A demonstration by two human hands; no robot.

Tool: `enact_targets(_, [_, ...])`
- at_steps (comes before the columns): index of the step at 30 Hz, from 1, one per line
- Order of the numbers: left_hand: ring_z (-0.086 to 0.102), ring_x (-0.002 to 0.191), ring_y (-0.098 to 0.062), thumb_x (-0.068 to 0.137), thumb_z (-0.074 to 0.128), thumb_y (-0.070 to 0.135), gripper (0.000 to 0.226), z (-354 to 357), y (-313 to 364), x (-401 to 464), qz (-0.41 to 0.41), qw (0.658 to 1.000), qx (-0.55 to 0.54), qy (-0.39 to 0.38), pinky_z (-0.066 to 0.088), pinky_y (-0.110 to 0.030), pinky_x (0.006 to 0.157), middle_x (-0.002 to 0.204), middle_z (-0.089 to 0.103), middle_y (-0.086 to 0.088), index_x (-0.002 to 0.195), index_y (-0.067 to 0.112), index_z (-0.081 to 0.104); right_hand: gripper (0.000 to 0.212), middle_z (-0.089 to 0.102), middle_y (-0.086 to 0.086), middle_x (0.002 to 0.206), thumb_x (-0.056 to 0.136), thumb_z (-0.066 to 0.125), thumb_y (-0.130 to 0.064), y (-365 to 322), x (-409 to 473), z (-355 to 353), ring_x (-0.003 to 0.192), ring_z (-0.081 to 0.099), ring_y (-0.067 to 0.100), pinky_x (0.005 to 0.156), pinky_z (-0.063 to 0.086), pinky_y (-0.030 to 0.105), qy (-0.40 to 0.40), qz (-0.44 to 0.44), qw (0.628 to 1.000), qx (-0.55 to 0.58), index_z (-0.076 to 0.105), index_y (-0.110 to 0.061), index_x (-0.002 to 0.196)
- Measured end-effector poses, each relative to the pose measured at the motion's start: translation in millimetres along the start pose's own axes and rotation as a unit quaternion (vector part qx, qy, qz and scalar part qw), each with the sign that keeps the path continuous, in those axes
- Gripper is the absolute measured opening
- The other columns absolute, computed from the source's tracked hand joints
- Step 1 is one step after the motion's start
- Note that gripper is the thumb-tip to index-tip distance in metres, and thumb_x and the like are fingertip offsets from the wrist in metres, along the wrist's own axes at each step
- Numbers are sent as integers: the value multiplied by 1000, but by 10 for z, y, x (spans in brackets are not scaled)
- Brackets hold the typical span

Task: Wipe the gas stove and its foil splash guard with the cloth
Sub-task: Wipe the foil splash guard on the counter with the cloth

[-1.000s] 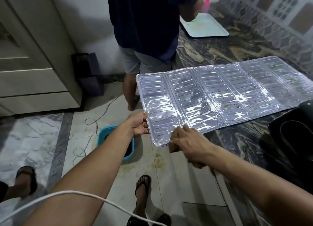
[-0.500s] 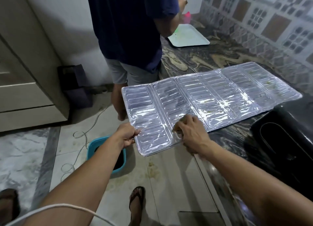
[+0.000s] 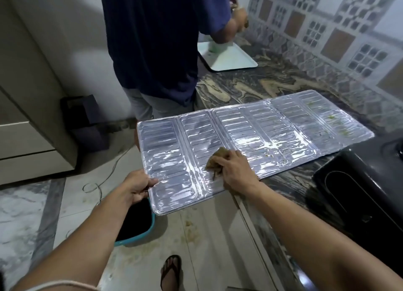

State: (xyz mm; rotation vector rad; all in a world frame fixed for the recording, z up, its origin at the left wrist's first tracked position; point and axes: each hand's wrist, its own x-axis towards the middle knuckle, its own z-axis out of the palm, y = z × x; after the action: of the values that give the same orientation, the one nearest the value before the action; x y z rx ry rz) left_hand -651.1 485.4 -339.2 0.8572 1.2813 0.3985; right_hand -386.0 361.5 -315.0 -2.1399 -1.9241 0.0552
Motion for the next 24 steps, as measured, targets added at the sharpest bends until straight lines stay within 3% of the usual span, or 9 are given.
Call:
enact_targets(3, [61, 108, -35, 90, 44, -19, 43, -58, 74, 50, -11, 1000, 3, 1, 51, -45, 88, 121, 63, -22, 126, 1, 57, 36, 63, 14, 106, 81, 56, -17, 268, 92, -74, 90, 55, 37, 79, 48, 41, 50, 69, 996, 5, 68, -35, 110])
enact_targets(6, [64, 84, -28, 88, 48, -19, 38, -60, 101, 95, -26, 999, 28, 30, 54, -42, 78, 102, 66, -20, 121, -3, 58, 34, 64, 11, 109, 79, 48, -42, 644, 128, -195, 98, 58, 35, 87, 50, 43, 79, 197, 975, 71, 67, -47, 107])
enact_targets(8, [65, 80, -30, 81, 58, -16, 39, -6, 130, 104, -11, 992, 97, 77, 54, -40, 71, 103, 67, -23, 119, -6, 58, 36, 55, 19, 113, 89, 46, -30, 846, 122, -180, 102, 52, 41, 92, 45, 45, 72, 255, 963, 46, 66, -38, 117])
enact_targets(10, [61, 102, -37, 72, 72, 2, 57, 109, 190, 89, 29, 954, 236, 183, 51, -40, 85, 123, 59, -24, 125, -3, 52, 38, 49, 19, 114, 94, 46, -20, 942, 146, -145, 106, 47, 40, 96, 40, 46, 64, 287, 955, 29, 62, -35, 124])
enact_targets(12, [54, 113, -37, 65, 73, 22, 59, 306, 298, 41, 146, 871, 391, 257, 48, -43, 93, 123, 57, -18, 119, 8, 54, 38, 47, 17, 118, 95, 44, -20, 962, 156, -83, 110, 43, 36, 100, 36, 47, 60, 287, 956, 28, 58, -35, 128])
enact_targets(15, [56, 108, -36, 70, 57, 16, 39, 801, 453, 33, 343, 800, 454, 191, 45, -43, 93, 112, 62, -15, 107, 6, 64, 38, 46, 15, 121, 96, 43, -23, 982, 145, -28, 111, 42, 34, 100, 35, 46, 61, 288, 955, 36, 55, -36, 129])
enact_targets(19, [39, 135, -27, 89, 56, 30, 39, 1605, 599, 46, 375, 747, 549, 17, 24, -43, 115, 136, 54, -7, 125, 15, 58, 40, 44, 14, 121, 94, 47, -21, 1001, 131, -17, 110, 41, 33, 99, 33, 44, 64, 289, 954, 51, 54, -36, 130])
enact_targets(21, [27, 143, -27, 89, 56, 44, 58, 1882, 664, 88, 365, 719, 591, -4, 13, -45, 117, 148, 41, -9, 137, 13, 45, 42, 44, 14, 120, 93, 48, -19, 993, 128, -28, 111, 41, 33, 99, 33, 43, 66, 282, 956, 54, 54, -36, 131])
enact_targets(24, [2, 150, -30, 78, 58, 68, 108, 2112, 756, 236, 307, 694, 651, -17, 2, -54, 119, 162, 8, -14, 153, 5, 11, 44, 46, 15, 116, 90, 43, -24, 982, 131, -67, 108, 42, 34, 97, 33, 42, 68, 262, 961, 55, 55, -35, 131])
